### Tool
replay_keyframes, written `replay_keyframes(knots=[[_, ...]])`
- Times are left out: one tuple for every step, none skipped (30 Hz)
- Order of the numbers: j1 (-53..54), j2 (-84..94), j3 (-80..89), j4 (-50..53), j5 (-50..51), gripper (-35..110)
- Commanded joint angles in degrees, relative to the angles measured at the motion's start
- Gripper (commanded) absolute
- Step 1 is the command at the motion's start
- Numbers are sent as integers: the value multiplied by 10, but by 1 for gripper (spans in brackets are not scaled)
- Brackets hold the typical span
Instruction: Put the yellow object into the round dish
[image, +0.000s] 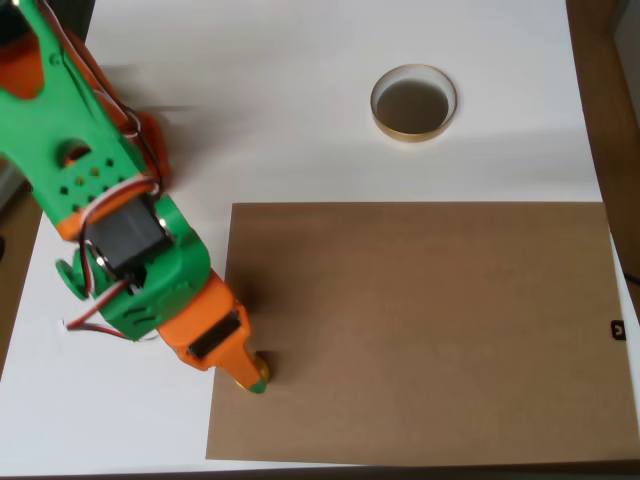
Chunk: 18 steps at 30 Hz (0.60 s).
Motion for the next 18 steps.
replay_keyframes(knots=[[1,-11,-52,0,-7,28],[1,-20,-61,-1,-8,27],[1,-28,-69,0,-9,27],[1,-33,-76,0,-9,27],[1,-40,-83,0,-10,26],[1,-47,-91,2,-11,26],[1,-53,-96,2,-12,26],[1,-58,-101,2,-12,25],[1,-67,-108,3,-13,25],[1,-75,-116,4,-14,25],[1,-82,-121,4,-14,24],[1,-88,-127,5,-14,24],[0,-94,-131,6,-14,24],[0,-98,-134,6,-13,23],[0,-100,-135,6,-12,23],[0,-100,-136,5,-12,23],[0,-101,-136,5,-11,22],[-1,-101,-136,5,-11,22]])
